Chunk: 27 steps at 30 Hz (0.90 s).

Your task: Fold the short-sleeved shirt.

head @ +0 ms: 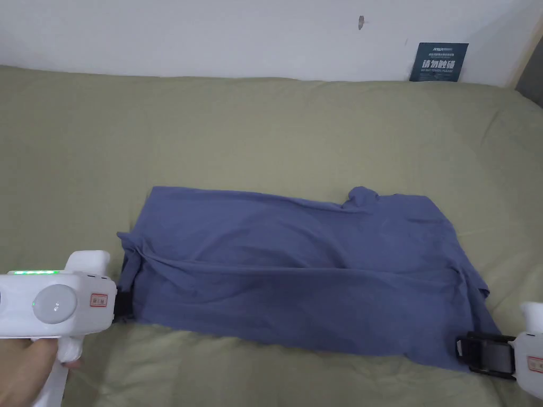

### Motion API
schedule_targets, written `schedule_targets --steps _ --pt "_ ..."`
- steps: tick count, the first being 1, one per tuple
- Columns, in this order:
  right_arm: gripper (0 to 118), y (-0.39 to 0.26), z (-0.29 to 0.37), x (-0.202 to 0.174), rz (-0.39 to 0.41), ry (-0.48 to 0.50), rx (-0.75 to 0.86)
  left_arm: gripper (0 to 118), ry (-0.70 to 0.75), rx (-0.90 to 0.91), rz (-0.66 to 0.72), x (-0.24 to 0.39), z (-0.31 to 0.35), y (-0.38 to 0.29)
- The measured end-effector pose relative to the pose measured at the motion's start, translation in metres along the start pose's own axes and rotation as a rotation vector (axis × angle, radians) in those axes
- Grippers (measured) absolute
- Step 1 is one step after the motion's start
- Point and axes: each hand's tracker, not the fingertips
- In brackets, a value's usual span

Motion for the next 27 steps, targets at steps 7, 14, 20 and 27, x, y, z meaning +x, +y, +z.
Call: schedule_targets --steps 7,14,20,27 --pt "7 -0.002 0.008 -0.006 0.012 0.037 0.028 4 0.039 0.016 -0.033 -0.001 0.014 0.001" --pt "6 -0.004 0.033 -0.013 0.057 -0.001 0.062 4 0.024 0.034 -0.005 -0.009 0.039 -0.006" --pt "6 -0.016 0.058 -0.010 0.056 0.018 0.068 4 0.039 0.036 0.006 -0.023 0.061 -0.027" --pt "6 -0.056 0.093 -0.018 0.063 0.056 0.067 4 0.035 0.020 0.042 -0.042 0.101 -0.086"
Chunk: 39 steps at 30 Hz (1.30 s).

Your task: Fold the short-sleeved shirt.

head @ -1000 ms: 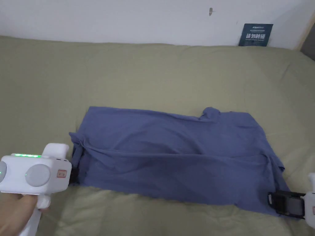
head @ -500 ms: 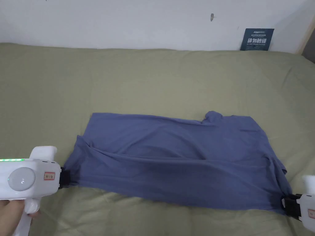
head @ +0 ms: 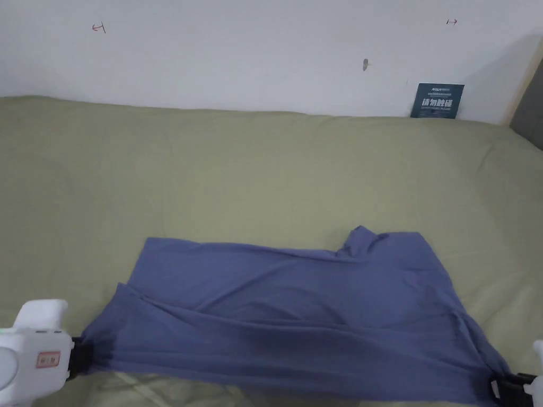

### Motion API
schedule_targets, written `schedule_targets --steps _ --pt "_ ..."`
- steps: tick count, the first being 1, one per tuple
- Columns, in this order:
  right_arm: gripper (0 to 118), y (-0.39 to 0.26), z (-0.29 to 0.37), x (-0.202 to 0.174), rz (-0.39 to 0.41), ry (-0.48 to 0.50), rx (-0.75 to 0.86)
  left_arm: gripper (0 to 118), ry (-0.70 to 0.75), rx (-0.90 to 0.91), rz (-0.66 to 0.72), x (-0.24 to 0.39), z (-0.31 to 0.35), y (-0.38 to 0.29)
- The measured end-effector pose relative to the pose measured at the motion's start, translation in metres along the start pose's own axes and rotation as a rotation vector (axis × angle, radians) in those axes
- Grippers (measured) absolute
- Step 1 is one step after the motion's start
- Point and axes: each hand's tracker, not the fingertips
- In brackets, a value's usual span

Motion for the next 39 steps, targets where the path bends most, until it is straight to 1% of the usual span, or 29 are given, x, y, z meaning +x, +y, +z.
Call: schedule_targets --steps 5,8,12,13,14,15,16,17,18,20,21,22,23,24,25,26,27,28,31,32,34,35,36,37,38,39 --pt "6 -0.035 0.020 -0.010 0.011 0.029 -0.025 4 0.004 -0.019 0.041 -0.017 0.025 -0.043" --pt "6 -0.049 0.021 -0.015 0.019 0.032 -0.029 4 0.002 -0.027 0.068 -0.026 0.027 -0.058" --pt "7 -0.051 0.016 -0.015 -0.019 0.033 -0.034 4 -0.029 -0.022 0.090 -0.027 0.021 -0.062" --pt "12 -0.049 0.014 -0.012 -0.033 0.037 -0.034 6 -0.030 -0.015 0.080 -0.026 0.022 -0.061" --pt "41 -0.047 0.016 -0.010 -0.044 0.042 -0.035 23 -0.028 0.002 0.047 -0.025 0.023 -0.060" --pt "81 -0.044 0.016 -0.008 -0.045 0.032 -0.027 55 0.021 0.030 0.000 -0.022 0.026 -0.058" --pt "116 -0.042 0.016 -0.007 -0.045 0.027 -0.025 93 0.044 0.040 -0.041 -0.019 0.027 -0.054" --pt "112 -0.037 0.017 -0.002 -0.050 0.021 0.084 114 0.073 0.050 -0.065 -0.017 0.028 -0.048" --pt "107 -0.032 0.014 0.000 -0.039 0.015 0.020 114 0.073 0.077 -0.062 -0.016 0.032 -0.042" --pt "108 -0.013 0.011 0.004 -0.049 -0.002 0.027 113 0.038 0.082 -0.023 -0.016 0.035 -0.019" --pt "106 -0.003 0.019 0.001 -0.050 -0.009 0.046 111 0.020 0.094 0.002 -0.015 0.035 -0.007" --pt "97 0.007 0.017 0.000 -0.047 -0.018 0.056 106 -0.004 0.108 0.019 -0.015 0.032 0.005" --pt "62 0.018 0.014 -0.001 -0.038 -0.024 0.066 76 -0.012 0.102 0.008 -0.012 0.028 0.020" --pt "23 0.026 0.011 -0.002 -0.031 -0.030 0.089 29 -0.017 0.111 -0.002 -0.007 0.025 0.032" --pt "0 0.036 0.005 -0.003 -0.028 -0.050 0.104 0 -0.005 0.132 -0.037 0.000 0.017 0.046" --pt "0 0.043 -0.002 -0.004 -0.018 -0.067 0.122 0 0.030 0.120 -0.076 0.006 0.006 0.055" --pt "0 0.051 -0.007 -0.004 -0.030 -0.052 0.116 0 0.019 0.123 -0.076 0.012 -0.003 0.069" --pt "0 0.062 -0.011 -0.007 -0.025 -0.041 0.102 0 0.005 0.110 -0.074 0.015 -0.014 0.083" --pt "0 0.078 -0.030 -0.016 -0.003 -0.061 0.107 0 -0.013 0.084 -0.068 0.019 -0.051 0.117" --pt "0 0.084 -0.033 -0.019 0.005 -0.074 0.109 0 0.000 0.076 -0.071 0.022 -0.064 0.128" --pt "0 0.089 -0.042 -0.023 0.006 -0.068 0.094 0 0.032 0.048 -0.083 0.021 -0.090 0.142" --pt "0 0.091 -0.047 -0.025 0.011 -0.070 0.087 1 0.059 0.020 -0.085 0.020 -0.102 0.147" --pt "0 0.094 -0.054 -0.024 0.012 -0.067 0.067 4 0.075 -0.015 -0.087 0.020 -0.112 0.152" --pt "0 0.097 -0.060 -0.022 0.021 -0.074 0.059 12 0.084 -0.020 -0.076 0.019 -0.121 0.155" --pt "0 0.099 -0.065 -0.023 0.026 -0.075 0.049 43 0.083 -0.014 -0.069 0.018 -0.127 0.153" --pt "0 0.100 -0.069 -0.023 0.029 -0.077 0.043 81 0.096 -0.032 -0.077 0.019 -0.134 0.153"
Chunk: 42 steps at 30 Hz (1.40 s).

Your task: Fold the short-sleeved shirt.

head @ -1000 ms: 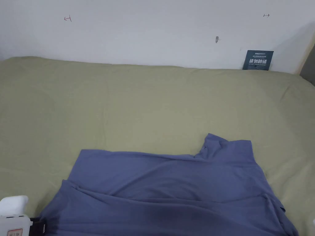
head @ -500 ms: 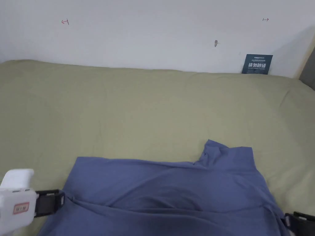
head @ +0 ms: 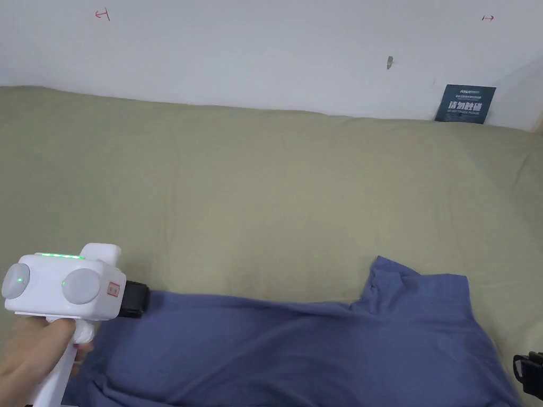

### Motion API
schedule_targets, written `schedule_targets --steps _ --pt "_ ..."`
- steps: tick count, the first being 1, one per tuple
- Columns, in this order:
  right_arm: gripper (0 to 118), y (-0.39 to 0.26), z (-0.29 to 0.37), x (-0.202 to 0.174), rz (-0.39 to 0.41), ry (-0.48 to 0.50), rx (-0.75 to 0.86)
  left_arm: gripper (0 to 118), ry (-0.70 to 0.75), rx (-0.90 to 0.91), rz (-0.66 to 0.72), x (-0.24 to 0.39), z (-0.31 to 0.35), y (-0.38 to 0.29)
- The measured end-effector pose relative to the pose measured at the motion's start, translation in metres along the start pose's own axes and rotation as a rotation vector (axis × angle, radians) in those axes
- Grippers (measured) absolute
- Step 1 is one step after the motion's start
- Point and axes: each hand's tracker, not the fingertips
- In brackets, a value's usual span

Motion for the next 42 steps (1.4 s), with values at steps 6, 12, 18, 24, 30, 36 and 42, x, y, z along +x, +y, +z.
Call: schedule_targets --steps 6,12,18,24,30,36,42 --pt "0 0.004 -0.032 0.013 0.002 0.001 -0.039 116 0.070 -0.019 -0.035 0.008 -0.020 -0.001" --pt "0 0.011 -0.045 0.020 0.013 -0.010 -0.055 53 -0.035 -0.035 -0.015 0.004 -0.005 0.001" --pt "0 0.034 -0.071 0.025 0.006 -0.036 -0.084 3 -0.044 -0.033 -0.068 0.015 -0.008 0.002" --pt "112 0.055 -0.112 0.021 -0.020 0.012 -0.174 3 -0.067 -0.027 -0.027 0.010 -0.009 -0.001" --pt "98 0.053 -0.123 0.013 -0.002 -0.009 -0.205 3 -0.079 -0.023 0.004 0.008 -0.011 -0.002" --pt "1 0.052 -0.075 0.015 -0.006 0.053 -0.107 3 -0.093 0.038 0.014 0.003 0.019 -0.010" --pt "1 0.047 -0.007 0.019 -0.016 0.088 0.003 3 -0.109 0.112 0.009 -0.009 0.083 -0.032"
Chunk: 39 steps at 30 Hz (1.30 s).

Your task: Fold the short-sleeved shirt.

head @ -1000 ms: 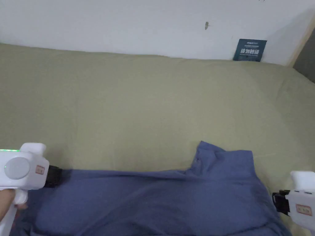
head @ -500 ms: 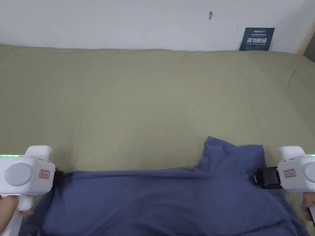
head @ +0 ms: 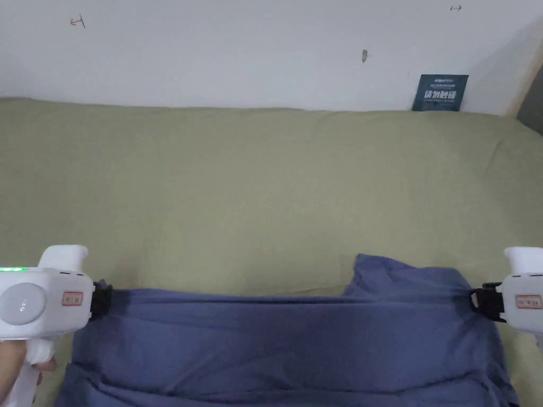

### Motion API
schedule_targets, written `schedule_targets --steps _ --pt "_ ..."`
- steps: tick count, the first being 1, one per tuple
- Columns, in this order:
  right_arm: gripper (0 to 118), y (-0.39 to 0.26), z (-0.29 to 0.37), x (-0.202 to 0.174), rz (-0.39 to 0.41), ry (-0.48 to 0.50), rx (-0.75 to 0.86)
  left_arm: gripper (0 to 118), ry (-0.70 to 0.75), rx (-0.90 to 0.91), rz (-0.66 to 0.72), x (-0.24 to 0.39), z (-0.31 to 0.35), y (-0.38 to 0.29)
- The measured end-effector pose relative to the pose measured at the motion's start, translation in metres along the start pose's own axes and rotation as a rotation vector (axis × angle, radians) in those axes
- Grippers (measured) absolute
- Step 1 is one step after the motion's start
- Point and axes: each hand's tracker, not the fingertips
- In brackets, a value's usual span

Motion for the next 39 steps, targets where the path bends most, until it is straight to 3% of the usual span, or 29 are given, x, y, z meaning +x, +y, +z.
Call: schedule_targets --steps 8,14,23,30,31,32,34,35,37,39 --pt "1 -0.054 0.092 -0.005 0.006 0.034 0.098 3 -0.058 0.104 0.019 -0.016 0.083 -0.058" --pt "1 -0.114 0.128 -0.004 -0.033 0.057 0.110 3 -0.100 0.146 0.035 -0.027 0.111 -0.116" --pt "1 -0.190 0.117 -0.006 -0.039 0.049 0.007 3 -0.121 0.098 0.085 -0.032 0.103 -0.180" --pt "1 -0.206 0.097 -0.006 -0.054 0.042 -0.034 4 -0.098 0.064 0.085 -0.031 0.095 -0.198" --pt "4 -0.206 0.096 -0.007 -0.053 0.041 -0.033 8 -0.101 0.064 0.081 -0.031 0.095 -0.199" --pt "26 -0.206 0.100 -0.009 -0.050 0.034 -0.028 39 -0.103 0.062 0.076 -0.032 0.095 -0.198" --pt "99 -0.202 0.104 -0.011 -0.060 0.007 -0.004 106 -0.091 0.061 0.073 -0.032 0.098 -0.197" --pt "116 -0.200 0.106 -0.011 -0.069 0.004 -0.002 113 -0.074 0.066 0.070 -0.031 0.102 -0.196" --pt "108 -0.194 0.128 -0.016 -0.078 0.019 0.073 113 -0.053 0.102 0.070 -0.031 0.117 -0.191" --pt "110 -0.186 0.139 -0.026 -0.078 -0.020 0.087 111 0.011 0.145 0.061 -0.027 0.131 -0.186"
